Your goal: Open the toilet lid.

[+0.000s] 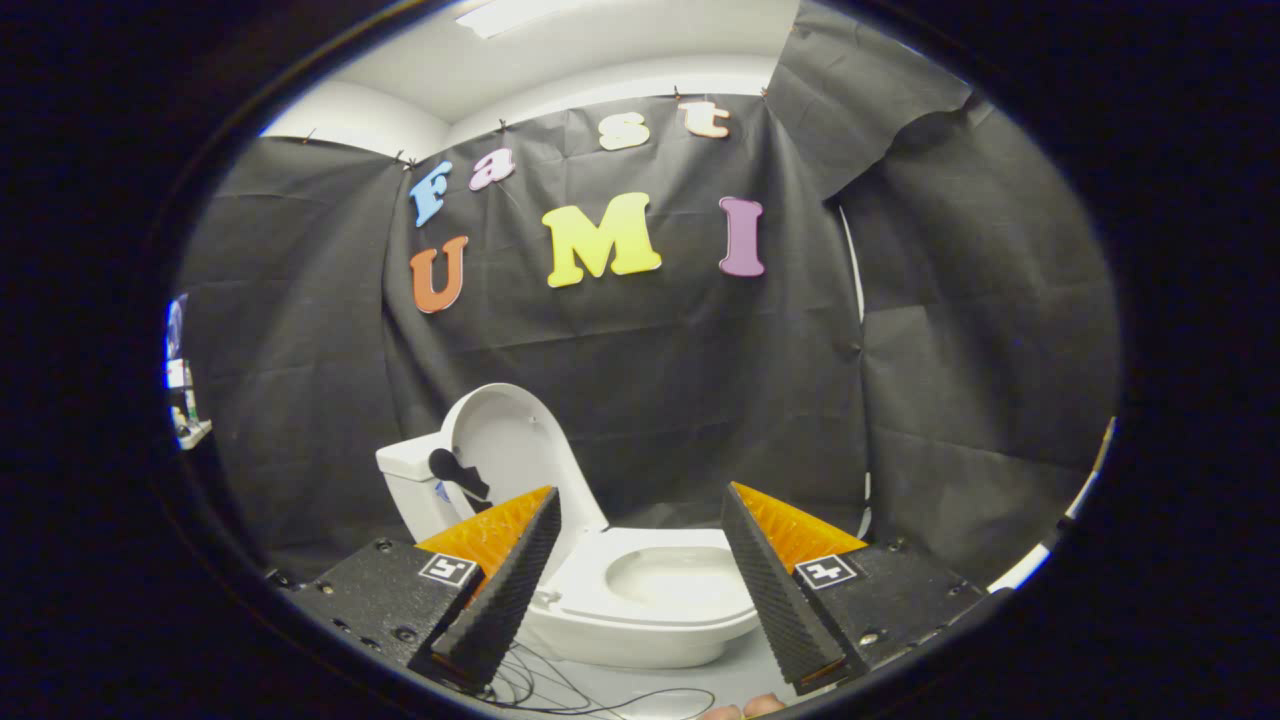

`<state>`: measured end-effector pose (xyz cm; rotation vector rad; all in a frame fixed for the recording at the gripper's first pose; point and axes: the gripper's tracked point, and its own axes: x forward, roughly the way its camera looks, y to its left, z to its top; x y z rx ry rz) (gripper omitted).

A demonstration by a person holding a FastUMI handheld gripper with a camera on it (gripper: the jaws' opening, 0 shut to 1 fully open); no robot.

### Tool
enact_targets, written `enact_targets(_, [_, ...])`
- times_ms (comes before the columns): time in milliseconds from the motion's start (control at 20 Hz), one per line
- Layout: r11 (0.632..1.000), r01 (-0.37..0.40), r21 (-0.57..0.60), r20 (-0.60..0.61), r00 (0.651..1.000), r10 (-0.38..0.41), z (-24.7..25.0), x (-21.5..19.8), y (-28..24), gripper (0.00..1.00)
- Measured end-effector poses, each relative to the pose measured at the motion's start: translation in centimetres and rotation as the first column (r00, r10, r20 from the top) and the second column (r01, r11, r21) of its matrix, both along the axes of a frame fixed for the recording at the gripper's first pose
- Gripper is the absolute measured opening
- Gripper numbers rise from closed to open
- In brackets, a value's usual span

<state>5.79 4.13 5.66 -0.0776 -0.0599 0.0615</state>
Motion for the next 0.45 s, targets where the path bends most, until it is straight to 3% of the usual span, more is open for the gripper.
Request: enact_targets(450, [0.999, 0.036, -0.003, 0.049, 0.998, -0.035, -1.4, -5.1, -4.4, 1.0])
